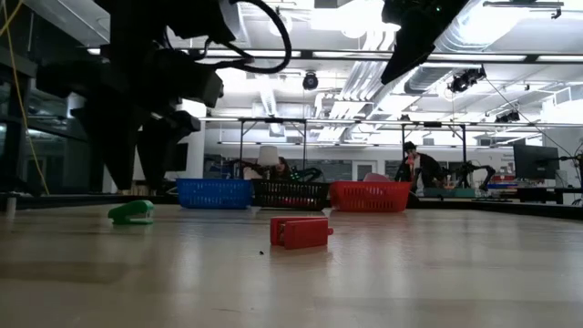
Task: Pick and place Stapler, Stapler remover, tape
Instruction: Put the green stapler into the black bin
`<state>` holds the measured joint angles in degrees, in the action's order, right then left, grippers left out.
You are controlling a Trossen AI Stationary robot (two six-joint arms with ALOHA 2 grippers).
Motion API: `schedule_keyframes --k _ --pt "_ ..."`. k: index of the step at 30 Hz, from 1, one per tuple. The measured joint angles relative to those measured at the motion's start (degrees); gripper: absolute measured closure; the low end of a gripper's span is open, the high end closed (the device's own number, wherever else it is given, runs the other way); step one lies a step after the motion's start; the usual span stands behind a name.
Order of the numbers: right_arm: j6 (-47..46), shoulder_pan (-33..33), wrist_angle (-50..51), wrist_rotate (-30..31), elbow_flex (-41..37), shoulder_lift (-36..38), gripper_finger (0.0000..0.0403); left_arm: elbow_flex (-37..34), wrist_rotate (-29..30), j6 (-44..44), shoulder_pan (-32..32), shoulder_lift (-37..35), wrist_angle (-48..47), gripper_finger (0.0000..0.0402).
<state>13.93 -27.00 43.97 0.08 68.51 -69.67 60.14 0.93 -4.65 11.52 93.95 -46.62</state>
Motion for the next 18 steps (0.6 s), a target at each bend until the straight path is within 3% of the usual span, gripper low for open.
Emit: schedule_keyframes --k 18 --pt "0.0 -0.02 0.31 -0.49 0.0 0.0 0.0222 0.0 0.07 -2.13 0.52 3.3 1.74 0.0175"
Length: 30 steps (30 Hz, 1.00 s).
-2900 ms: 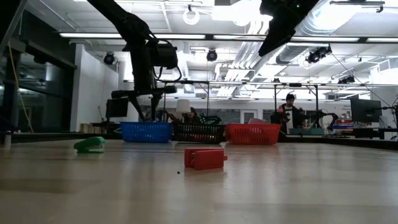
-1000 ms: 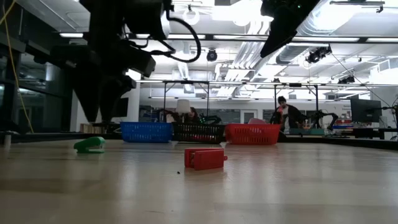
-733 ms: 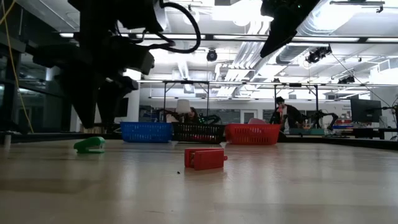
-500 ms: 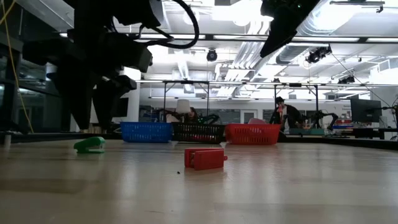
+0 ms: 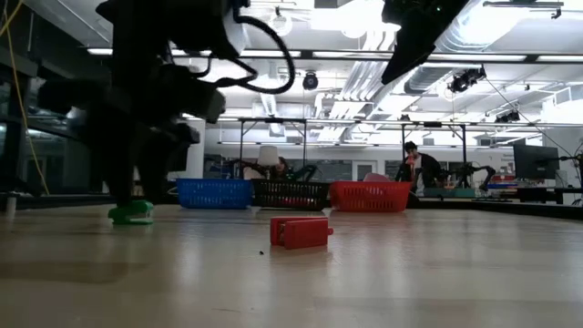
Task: Pick and place Stapler, Stapler remover, tape
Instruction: Put the green stapler into the black bin
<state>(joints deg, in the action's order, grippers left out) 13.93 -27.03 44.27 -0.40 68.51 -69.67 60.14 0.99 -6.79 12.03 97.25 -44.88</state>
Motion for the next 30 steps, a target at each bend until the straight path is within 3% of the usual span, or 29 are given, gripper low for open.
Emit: schedule_keyframes --k 16,30 --pt "-0.1 0.0 0.94 -0.04 0.0 0.0 0.0222 -0.08 1.07 -1.01 0.0 3.32 1.41 0.0185" --pt "0.01 0.0 0.98 -0.04 0.0 0.0 0.0222 -0.24 -0.76 -3.71 0.0 3.3 0.03 0.0321"
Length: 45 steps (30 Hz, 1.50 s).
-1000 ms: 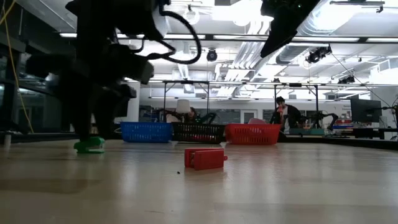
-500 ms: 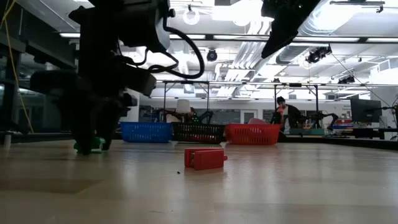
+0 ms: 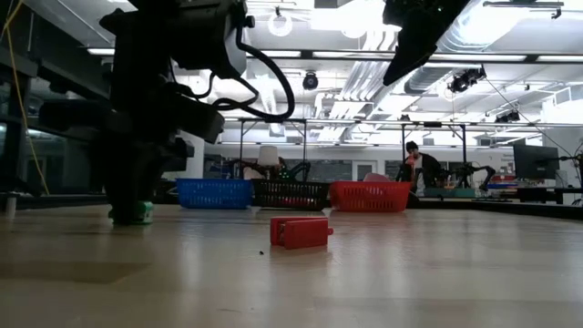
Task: Pick and place Stapler, Stapler remover, tape
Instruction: Put the green stapler into the black bin
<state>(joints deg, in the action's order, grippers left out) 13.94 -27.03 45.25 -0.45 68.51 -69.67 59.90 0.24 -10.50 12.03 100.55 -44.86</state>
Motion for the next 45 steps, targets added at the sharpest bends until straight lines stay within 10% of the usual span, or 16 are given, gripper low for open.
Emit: schedule_keyframes --k 17,45 --pt "0.02 0.01 -0.02 0.0 0.0 0.0 0.0222 5.46 12.86 -8.0 -2.99 -0.02 8.72 0.0328" --pt "-1.22 0.0 -0.34 1.0 0.0 0.0 0.0221 7.69 14.72 -22.09 -35.03 0.01 36.71 0.033"
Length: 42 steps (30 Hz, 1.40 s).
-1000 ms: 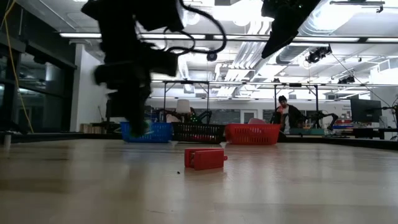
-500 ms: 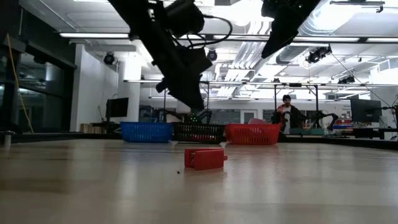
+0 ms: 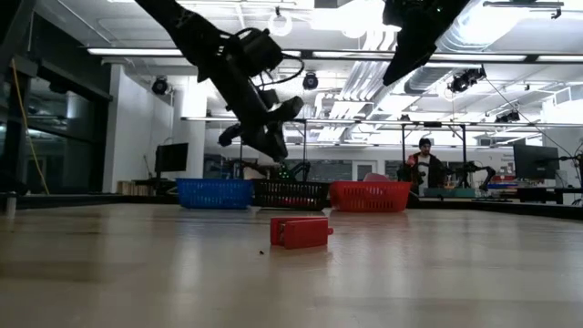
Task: Pick and place Stapler, Stapler remover, tape
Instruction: Put the green stapler into the black bin
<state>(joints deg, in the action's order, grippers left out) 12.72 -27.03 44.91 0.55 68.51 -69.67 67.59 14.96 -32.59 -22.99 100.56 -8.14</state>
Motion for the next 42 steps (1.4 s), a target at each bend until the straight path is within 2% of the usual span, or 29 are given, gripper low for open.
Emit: schedule_keyframes --k 6,11,27,30,37,42 --pt "0.16 0.02 -1.17 0.38 0.0 -0.02 0.0222 0.24 -2.7 -7.91 -2.59 1.92 3.72 0.033" --pt "0.5 0.02 -1.56 0.35 0.0 -0.02 0.0222 2.7 -4.61 -9.94 -3.25 4.77 3.02 0.033" --pt "0.82 0.0 -1.43 0.5 0.0 -0.02 0.0222 22.86 -2.46 -10.74 -3.25 15.52 -23.58 0.033" --pt "0.82 0.0 -1.41 0.49 0.0 -0.02 0.0222 24.14 -1.97 -11.12 -3.26 16.33 -26.37 0.033" --pt "1.21 0.0 -1.24 0.4 0.0 -0.02 0.0222 24.44 -1.74 -11.44 -3.27 16.5 -26.43 0.0329" --pt "1.21 0.02 -0.92 0.38 0.0 -0.02 0.0222 24.44 -1.74 -11.83 -3.25 16.5 -26.63 0.0298"
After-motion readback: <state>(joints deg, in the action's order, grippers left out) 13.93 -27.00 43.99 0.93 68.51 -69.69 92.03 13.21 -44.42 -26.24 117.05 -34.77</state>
